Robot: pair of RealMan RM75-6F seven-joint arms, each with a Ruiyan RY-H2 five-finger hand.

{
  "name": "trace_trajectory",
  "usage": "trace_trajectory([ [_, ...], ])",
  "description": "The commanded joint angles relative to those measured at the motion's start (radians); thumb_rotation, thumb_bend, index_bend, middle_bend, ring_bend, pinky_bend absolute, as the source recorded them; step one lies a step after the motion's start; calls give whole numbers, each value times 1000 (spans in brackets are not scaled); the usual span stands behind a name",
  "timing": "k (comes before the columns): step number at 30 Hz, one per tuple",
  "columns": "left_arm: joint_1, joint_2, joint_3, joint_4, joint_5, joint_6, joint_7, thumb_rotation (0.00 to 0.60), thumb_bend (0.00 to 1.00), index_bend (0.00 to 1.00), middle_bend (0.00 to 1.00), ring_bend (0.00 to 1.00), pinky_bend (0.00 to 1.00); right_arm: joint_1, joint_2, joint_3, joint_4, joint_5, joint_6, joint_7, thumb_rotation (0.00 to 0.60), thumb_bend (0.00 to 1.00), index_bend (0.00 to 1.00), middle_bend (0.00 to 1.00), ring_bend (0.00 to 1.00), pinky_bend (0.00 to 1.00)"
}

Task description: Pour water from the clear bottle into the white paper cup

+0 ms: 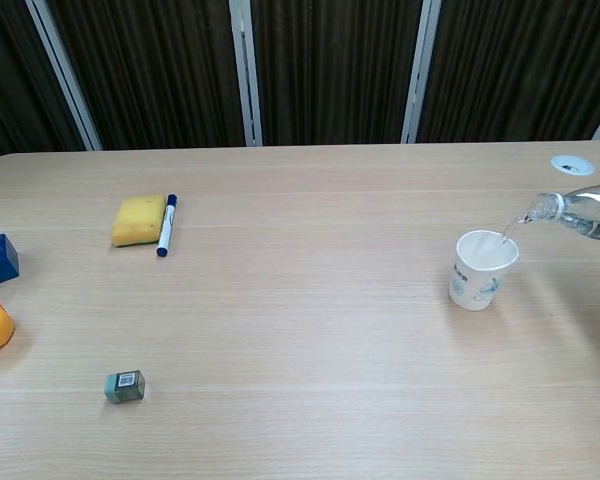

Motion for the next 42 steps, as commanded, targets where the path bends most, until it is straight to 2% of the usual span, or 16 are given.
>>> trace_trajectory([
  [1,0,0,0,0,0,0,0,600,0,0,0,0,0,0,0,0,-1,1,1,0,600,704,507,576,506,494],
  [13,-1,3,1,-2,0,-3,-5,600,0,0,0,0,0,-3,-4,1,1,-2,-2,17,600,708,508,581,511,494],
  [18,-2,7,1,-3,-1,-7,-13,600,0,0,0,0,0,-17,-7,14,7,-41,-14,99,600,708,511,591,517,494],
  [26,0,12,2,-5,0,-6,-21,600,0,0,0,0,0,-68,11,51,9,-147,-53,358,600,711,528,606,530,494],
  [31,0,14,2,-4,-1,-7,-26,600,0,0,0,0,0,-111,58,62,-26,-225,-83,537,600,742,540,619,538,494],
  [35,-2,15,6,-5,0,-15,-26,600,0,0,0,0,0,-177,76,70,-35,-355,-43,764,600,791,549,629,547,495],
  [36,-2,15,7,-6,1,-15,-26,600,0,0,0,0,0,-183,78,69,-35,-367,-41,784,600,797,549,629,547,495],
  [39,-3,14,8,-5,5,-17,-25,600,0,0,0,0,0,-238,106,53,-42,-482,-45,1035,600,811,549,630,549,497],
  [42,-3,10,7,-3,5,-13,-17,600,0,0,0,0,0,-266,117,18,13,-648,-35,1278,600,822,549,630,550,498],
])
